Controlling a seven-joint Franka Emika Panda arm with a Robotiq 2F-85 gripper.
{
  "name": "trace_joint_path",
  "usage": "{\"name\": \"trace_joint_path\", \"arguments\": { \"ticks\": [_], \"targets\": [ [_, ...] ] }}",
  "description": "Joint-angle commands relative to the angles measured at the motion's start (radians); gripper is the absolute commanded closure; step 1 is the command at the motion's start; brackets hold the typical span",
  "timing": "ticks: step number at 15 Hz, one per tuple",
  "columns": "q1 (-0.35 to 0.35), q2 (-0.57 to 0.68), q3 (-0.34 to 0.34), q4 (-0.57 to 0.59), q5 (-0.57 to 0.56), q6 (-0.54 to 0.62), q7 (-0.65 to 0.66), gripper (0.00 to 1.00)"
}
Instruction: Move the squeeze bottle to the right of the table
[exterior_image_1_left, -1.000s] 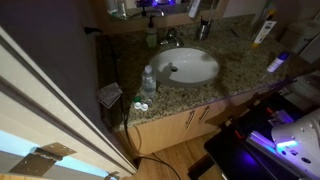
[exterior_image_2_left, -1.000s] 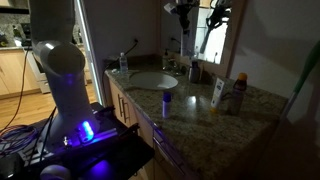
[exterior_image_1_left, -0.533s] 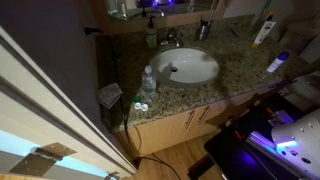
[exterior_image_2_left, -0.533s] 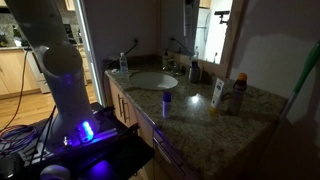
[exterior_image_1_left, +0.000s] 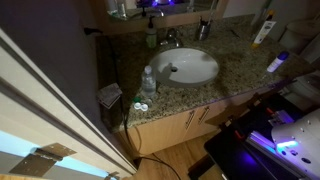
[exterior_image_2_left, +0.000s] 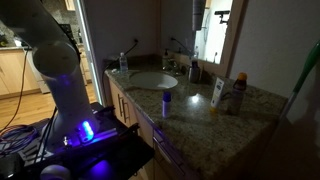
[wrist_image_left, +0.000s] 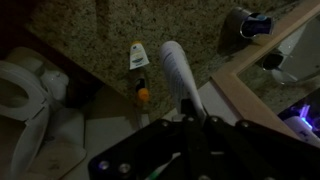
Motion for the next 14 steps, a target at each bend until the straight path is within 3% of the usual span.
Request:
{"name": "trace_joint_path", "arguments": {
  "ticks": [1, 4, 6, 14],
  "targets": [
    [-0.024, -0.001, 0.015, -0.005, 0.009, -0.002, -0.001, 0.96],
    [-0.030, 0.028, 0.056, -0.035, -0.051, 0.078, 0.067, 0.99],
    [-0.047, 0.068, 0.048, -0.039, -0.073, 0.108, 0.131, 0.99],
    [-0.169, 0.125, -0.093, -0.067, -0.097, 0.127, 0.360, 0.99]
  ]
}}
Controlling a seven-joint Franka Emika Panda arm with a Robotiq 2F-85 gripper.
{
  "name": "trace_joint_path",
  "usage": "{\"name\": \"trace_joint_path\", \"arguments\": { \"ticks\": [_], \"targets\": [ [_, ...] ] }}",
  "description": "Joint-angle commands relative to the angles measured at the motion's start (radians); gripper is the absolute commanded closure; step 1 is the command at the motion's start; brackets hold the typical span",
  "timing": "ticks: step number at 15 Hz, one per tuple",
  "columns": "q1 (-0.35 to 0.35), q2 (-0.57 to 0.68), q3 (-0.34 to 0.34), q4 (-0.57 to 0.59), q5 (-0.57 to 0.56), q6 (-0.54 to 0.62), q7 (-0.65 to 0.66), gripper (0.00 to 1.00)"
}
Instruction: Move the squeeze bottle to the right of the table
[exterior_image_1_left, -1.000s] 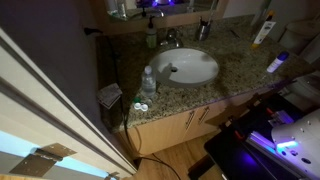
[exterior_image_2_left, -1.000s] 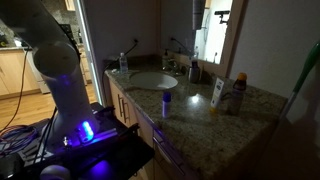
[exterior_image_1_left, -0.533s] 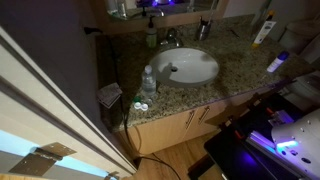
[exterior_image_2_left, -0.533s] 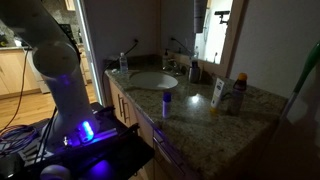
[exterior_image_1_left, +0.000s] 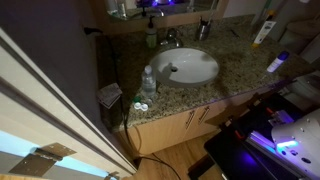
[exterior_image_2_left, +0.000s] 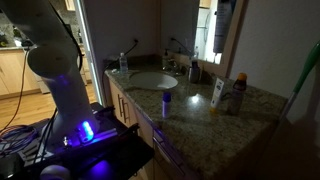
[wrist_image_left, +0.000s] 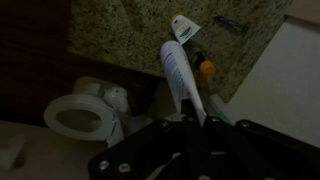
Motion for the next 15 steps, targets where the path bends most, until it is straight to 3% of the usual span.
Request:
{"name": "trace_joint_path", "arguments": {
  "ticks": [1, 7, 14, 15],
  "targets": [
    [-0.053, 0.005, -0.040, -0.030, -0.002, -0.003, 0.065, 0.99],
    [-0.050, 0.022, -0.045, -0.034, -0.003, -0.006, 0.058, 0.99],
    [-0.078, 0.145, -0.078, -0.129, -0.055, 0.199, 0.291, 0.99],
    [-0.075, 0.170, -0.086, -0.121, -0.034, 0.179, 0.305, 0.99]
  ]
}}
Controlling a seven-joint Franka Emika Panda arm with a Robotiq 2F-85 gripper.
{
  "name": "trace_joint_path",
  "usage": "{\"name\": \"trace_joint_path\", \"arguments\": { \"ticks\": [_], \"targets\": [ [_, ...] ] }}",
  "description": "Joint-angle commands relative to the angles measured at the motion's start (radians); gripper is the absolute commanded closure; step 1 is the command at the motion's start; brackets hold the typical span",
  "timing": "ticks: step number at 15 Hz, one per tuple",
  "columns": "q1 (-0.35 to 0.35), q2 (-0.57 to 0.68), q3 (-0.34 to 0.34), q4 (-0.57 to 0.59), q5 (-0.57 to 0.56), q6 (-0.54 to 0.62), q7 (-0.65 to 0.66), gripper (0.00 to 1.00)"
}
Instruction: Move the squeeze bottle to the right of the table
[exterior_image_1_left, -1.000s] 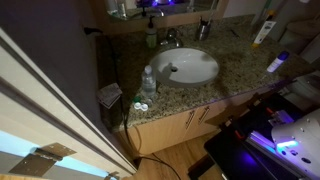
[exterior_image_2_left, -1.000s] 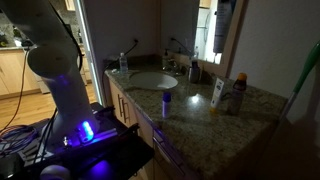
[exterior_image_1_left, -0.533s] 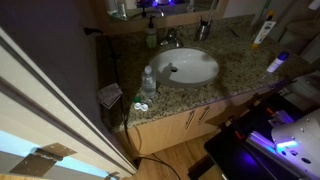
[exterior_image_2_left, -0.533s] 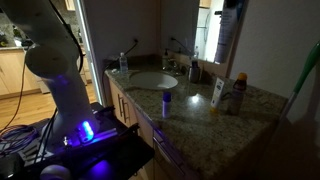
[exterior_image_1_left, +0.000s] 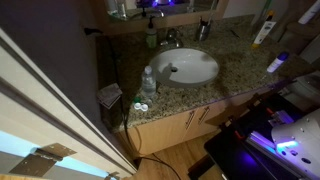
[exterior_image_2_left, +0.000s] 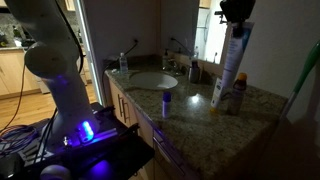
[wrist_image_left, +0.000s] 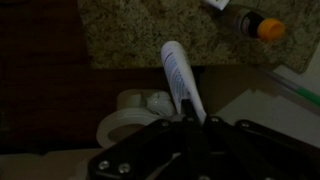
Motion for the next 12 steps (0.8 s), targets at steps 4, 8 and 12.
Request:
{"name": "trace_joint_path", "arguments": {
  "ticks": [4, 8, 12],
  "targets": [
    [-0.003, 0.067, -0.016, -0.005, 0.000, 0.016, 0.054, 0.96],
    [0.008, 0.124, -0.006, -0.049, -0.042, 0.089, 0.135, 0.99],
    [0.026, 0.213, -0.009, -0.050, -0.028, 0.197, 0.233, 0.99]
  ]
}}
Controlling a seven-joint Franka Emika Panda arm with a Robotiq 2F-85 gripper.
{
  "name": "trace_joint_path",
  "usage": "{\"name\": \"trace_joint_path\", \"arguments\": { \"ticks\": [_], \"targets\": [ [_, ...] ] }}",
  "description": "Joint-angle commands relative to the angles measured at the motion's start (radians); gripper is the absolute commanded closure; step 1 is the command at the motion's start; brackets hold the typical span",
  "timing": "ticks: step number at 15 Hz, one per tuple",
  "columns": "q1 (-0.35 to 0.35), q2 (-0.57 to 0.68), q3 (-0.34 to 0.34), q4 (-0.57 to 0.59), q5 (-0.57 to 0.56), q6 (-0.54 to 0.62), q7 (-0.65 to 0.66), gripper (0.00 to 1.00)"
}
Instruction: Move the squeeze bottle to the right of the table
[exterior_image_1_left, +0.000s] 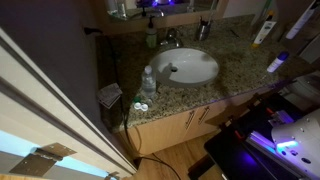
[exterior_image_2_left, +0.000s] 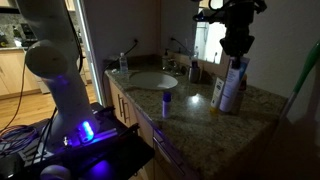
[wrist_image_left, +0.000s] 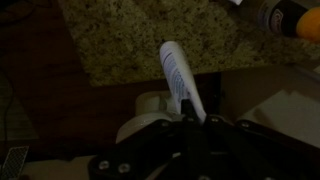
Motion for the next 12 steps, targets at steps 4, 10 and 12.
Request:
{"name": "trace_joint_path", "arguments": {
  "ticks": [4, 10, 12],
  "targets": [
    [0.024, 0.092, -0.008, 0.009, 0.011, 0.093, 0.096, 0.96],
    [0.031, 0.148, 0.000, 0.009, 0.055, 0.140, 0.127, 0.99],
    [0.037, 0.167, 0.001, 0.003, 0.078, 0.172, 0.136, 0.99]
  ]
}}
